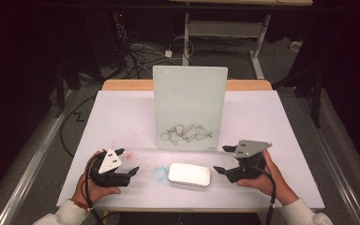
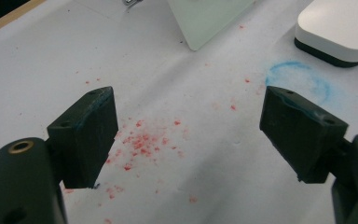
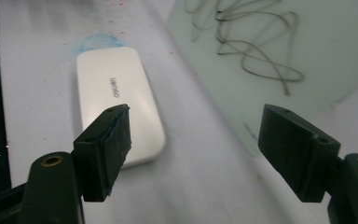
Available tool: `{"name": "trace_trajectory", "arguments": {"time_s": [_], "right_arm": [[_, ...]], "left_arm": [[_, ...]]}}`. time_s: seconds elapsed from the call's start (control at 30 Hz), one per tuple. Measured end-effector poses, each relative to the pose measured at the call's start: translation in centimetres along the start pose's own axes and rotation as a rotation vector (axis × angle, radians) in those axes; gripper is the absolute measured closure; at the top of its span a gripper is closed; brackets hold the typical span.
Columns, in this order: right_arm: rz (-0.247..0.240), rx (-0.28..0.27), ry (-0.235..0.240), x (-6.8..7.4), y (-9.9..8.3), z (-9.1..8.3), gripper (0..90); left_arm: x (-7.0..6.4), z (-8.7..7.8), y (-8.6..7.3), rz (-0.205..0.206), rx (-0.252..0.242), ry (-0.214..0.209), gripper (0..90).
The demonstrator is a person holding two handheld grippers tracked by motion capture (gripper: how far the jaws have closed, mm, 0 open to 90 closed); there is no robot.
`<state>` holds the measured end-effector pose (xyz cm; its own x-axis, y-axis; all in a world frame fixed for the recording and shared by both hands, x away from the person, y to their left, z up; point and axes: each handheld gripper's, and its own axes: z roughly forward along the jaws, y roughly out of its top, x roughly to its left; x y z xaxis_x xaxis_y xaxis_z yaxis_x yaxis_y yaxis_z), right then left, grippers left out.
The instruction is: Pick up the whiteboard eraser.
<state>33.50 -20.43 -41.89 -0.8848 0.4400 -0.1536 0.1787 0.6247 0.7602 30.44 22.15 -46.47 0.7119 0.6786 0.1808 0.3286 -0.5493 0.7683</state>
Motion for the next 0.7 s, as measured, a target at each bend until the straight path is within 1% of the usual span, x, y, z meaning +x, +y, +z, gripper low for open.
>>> {"name": "trace_trajectory", "arguments": {"time_s": [0.03,0.07,0.1,0.13,0.2,0.23,0.27,0.3,0.33,0.37,0.4,0.43,0.47,0.5,0.53,0.6,0.63,0.67,0.7], "right_arm": [[-0.018,0.021,0.036,0.5,0.8,1.1,26.0],[-0.026,0.026,0.054,0.7,1.1,1.6,26.0],[-0.026,0.026,0.054,0.7,1.1,1.6,26.0],[-0.033,0.051,0.090,1.1,1.7,2.7,25.6],[-0.050,0.080,0.120,1.5,2.1,3.9,25.0],[-0.050,0.080,0.120,1.5,2.1,3.9,25.0],[-0.056,0.095,0.137,1.7,2.2,4.4,24.8],[-0.060,0.121,0.159,2.1,2.4,5.5,24.4],[-0.061,0.134,0.174,2.2,2.4,5.9,24.3],[-0.061,0.134,0.174,2.2,2.4,5.9,24.3],[-0.069,0.157,0.195,2.4,2.5,6.7,24.3],[-0.069,0.157,0.195,2.4,2.5,6.7,24.3],[-0.068,0.172,0.205,2.6,2.6,7.3,24.3],[-0.068,0.172,0.205,2.6,2.6,7.3,24.3],[-0.079,0.183,0.232,2.7,2.6,8.0,24.9],[-0.094,0.213,0.233,3.1,2.5,8.7,25.0],[-0.094,0.213,0.233,3.1,2.5,8.7,25.0],[-0.107,0.216,0.241,3.2,2.5,9.1,26.0],[-0.109,0.219,0.249,3.3,2.5,9.5,27.0]], "left_arm": [[0.0,-0.1,0.0,0.001,0.000,-0.002,18.7],[-0.1,-0.1,-0.1,-0.001,0.000,-0.003,18.7],[-0.1,-0.1,-0.1,-0.002,0.000,-0.003,18.7],[-0.1,-0.1,-0.1,-0.001,0.000,-0.005,18.7],[-0.2,-0.2,-0.1,0.002,0.000,-0.007,18.6],[-0.2,-0.2,-0.2,0.005,0.002,-0.007,18.6],[-0.2,-0.2,-0.2,0.006,0.003,-0.010,18.6],[-0.3,-0.2,-0.2,0.007,0.005,-0.009,18.5],[-0.2,-0.2,-0.2,0.021,0.003,-0.002,18.5],[-0.3,-0.3,-0.2,0.023,0.004,-0.003,18.5],[-0.4,-0.3,-0.3,0.014,0.015,-0.011,18.5],[-0.4,-0.3,-0.3,0.014,0.015,-0.011,18.5],[-0.4,-0.3,-0.3,0.016,0.017,-0.013,18.4],[-0.4,-0.3,-0.4,0.019,0.019,-0.015,18.4],[-0.4,-0.2,-0.4,0.031,0.016,-0.009,18.4],[-0.5,-0.3,-0.3,0.040,0.015,-0.002,18.7],[-0.5,-0.3,-0.3,0.042,0.013,0.003,18.7],[-0.5,-0.4,-0.3,0.040,0.007,0.001,18.7],[-0.5,-0.4,-0.3,0.041,0.006,0.000,18.7]]}}
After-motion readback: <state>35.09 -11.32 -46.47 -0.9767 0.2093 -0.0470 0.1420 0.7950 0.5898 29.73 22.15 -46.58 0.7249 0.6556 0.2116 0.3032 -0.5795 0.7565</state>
